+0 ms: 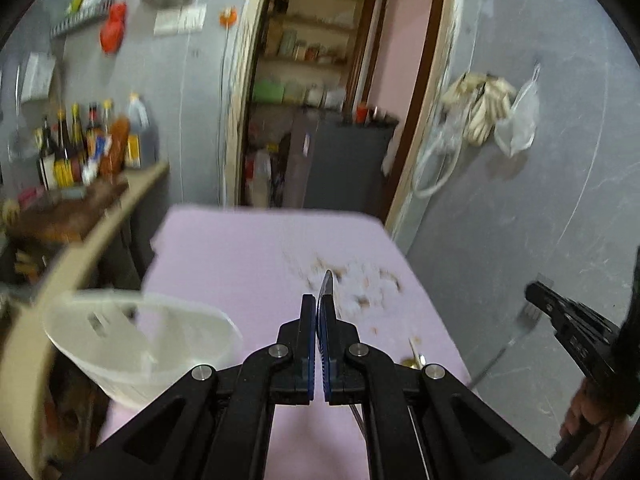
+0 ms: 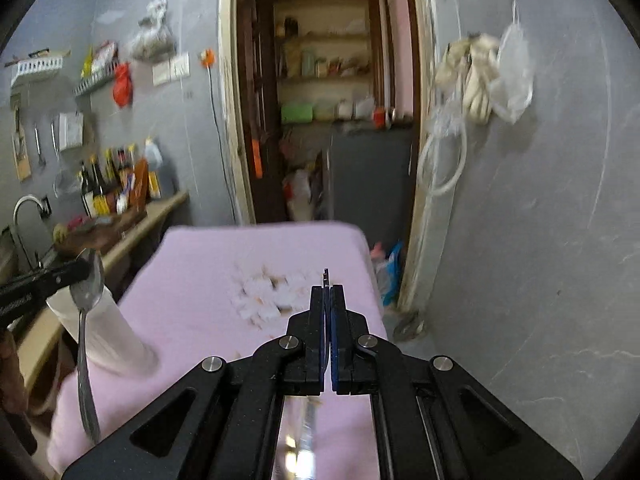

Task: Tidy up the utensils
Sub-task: 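Lift the spoon with left tool while right tool carries the fork toward the caddy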

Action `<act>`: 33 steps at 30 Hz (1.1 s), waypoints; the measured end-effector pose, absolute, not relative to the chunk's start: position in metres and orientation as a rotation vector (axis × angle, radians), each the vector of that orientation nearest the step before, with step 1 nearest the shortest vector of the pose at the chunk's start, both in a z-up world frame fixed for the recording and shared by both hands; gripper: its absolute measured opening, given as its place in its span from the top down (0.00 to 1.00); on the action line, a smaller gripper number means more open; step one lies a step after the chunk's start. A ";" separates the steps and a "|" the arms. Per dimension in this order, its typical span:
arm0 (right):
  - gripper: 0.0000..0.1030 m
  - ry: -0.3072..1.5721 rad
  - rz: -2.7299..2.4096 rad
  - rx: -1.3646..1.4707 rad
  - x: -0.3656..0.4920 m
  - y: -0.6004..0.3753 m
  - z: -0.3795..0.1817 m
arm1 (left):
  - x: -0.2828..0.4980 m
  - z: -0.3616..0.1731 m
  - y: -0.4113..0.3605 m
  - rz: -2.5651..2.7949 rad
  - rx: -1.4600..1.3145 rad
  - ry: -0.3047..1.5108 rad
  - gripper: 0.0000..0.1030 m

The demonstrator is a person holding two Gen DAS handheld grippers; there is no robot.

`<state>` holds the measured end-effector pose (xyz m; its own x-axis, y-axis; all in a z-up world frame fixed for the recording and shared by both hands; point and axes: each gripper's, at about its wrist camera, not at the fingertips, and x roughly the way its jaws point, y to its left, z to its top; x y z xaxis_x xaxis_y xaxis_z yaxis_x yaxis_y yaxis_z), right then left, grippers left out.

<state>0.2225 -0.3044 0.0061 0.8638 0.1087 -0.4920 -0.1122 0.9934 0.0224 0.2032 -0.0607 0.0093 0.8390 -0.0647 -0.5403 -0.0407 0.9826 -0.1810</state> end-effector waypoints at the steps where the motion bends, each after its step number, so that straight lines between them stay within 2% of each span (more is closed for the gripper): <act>1: 0.98 0.492 0.111 -0.012 0.219 -0.295 0.015 | 0.202 0.017 -0.049 -0.010 -0.190 0.557 0.97; 11: 0.98 0.331 0.207 0.000 0.209 -0.172 0.073 | 0.188 0.064 0.077 0.163 -0.165 0.397 0.97; 17: 0.98 0.281 0.244 -0.080 0.218 -0.106 0.080 | 0.191 0.063 0.131 0.298 -0.160 0.304 0.97; 24: 0.98 0.287 0.232 -0.178 0.231 -0.051 0.063 | 0.208 0.041 0.142 0.376 -0.124 0.284 0.97; 33: 0.98 0.338 0.206 -0.173 0.243 -0.040 0.022 | 0.208 0.006 0.119 0.385 -0.031 0.280 0.97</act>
<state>0.2429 -0.0403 0.0215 0.9231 0.1706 -0.3446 -0.2279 0.9645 -0.1331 0.2081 0.1191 0.0060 0.8889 0.3663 -0.2752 -0.3746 0.9269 0.0234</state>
